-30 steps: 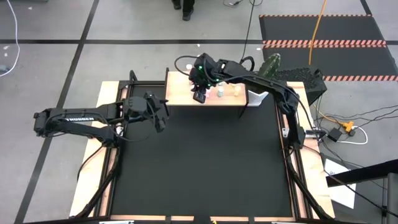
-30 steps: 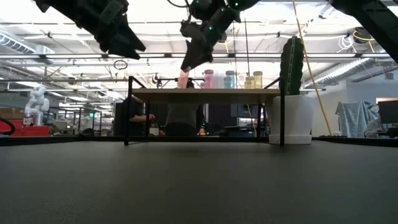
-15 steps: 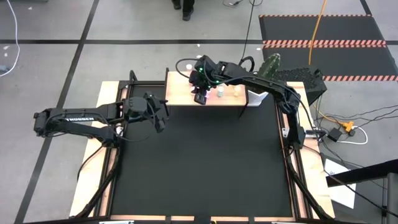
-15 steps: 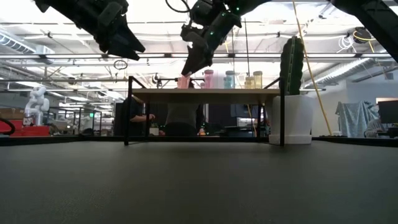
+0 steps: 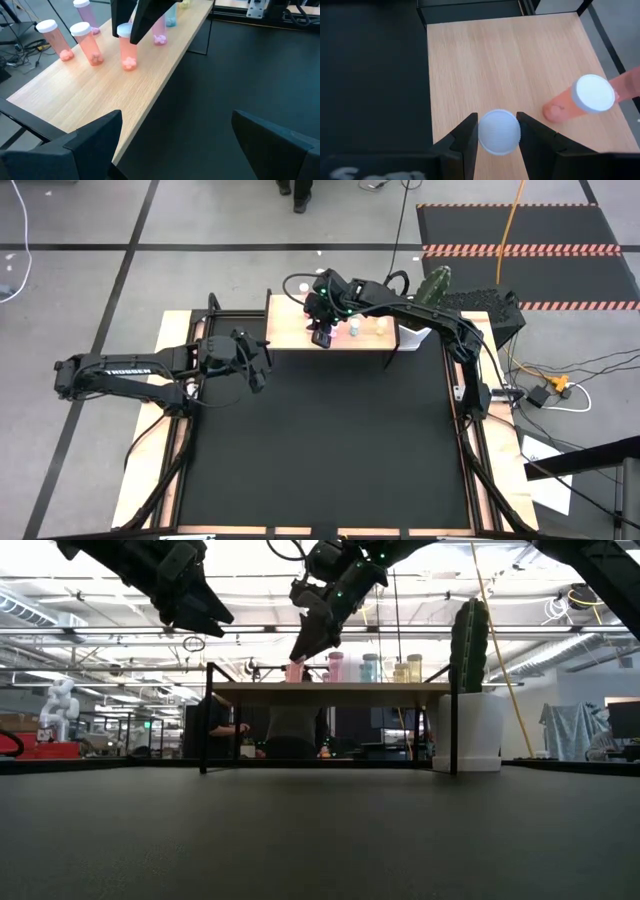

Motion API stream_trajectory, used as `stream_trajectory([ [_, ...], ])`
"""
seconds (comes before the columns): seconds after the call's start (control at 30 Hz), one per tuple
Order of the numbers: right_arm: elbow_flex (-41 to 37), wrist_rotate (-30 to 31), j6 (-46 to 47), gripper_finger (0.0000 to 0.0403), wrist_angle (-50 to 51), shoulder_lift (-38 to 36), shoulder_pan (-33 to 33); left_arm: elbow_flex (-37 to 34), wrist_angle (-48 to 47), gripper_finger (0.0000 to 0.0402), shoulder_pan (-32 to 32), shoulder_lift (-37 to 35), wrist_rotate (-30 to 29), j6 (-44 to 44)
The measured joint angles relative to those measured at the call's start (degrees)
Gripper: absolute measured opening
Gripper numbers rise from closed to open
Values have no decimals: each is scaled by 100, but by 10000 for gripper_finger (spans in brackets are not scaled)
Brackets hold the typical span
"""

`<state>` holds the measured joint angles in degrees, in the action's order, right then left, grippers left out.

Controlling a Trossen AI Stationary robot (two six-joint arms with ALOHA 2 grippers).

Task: Pick and place medicine bottles onto shelf by color
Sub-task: Put the red pill bottle on the shelf aligned with the other red pill bottles, then return to Home Position

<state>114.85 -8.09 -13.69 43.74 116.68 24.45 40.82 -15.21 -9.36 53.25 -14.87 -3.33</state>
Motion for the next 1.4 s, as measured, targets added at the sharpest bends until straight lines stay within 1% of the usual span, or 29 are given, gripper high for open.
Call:
stream_trajectory([
  [0.1, -7, -112, 39, 118, -33, 0, 9, 0, -1, 376, 1, 0, 0, 0],
  [0.37, -33, -119, 107, 160, -103, 48, 25, 0, -1, 377, 1, 0, 0, -46],
  [0.7, -21, -113, 168, 195, -254, 24, 39, 0, -3, 377, 3, 0, 0, -66],
  [1.0, -17, -103, 231, 199, -379, 10, 49, -2, -4, 376, 3, 0, 0, -66],
  [1.23, -13, -95, 297, 199, -467, -277, 61, -2, 26, 377, 1, 0, 0, -63],
  [1.4, -12, -97, 449, 199, -491, -588, 61, -4, 252, 376, 1, -5, 1, -57],
])
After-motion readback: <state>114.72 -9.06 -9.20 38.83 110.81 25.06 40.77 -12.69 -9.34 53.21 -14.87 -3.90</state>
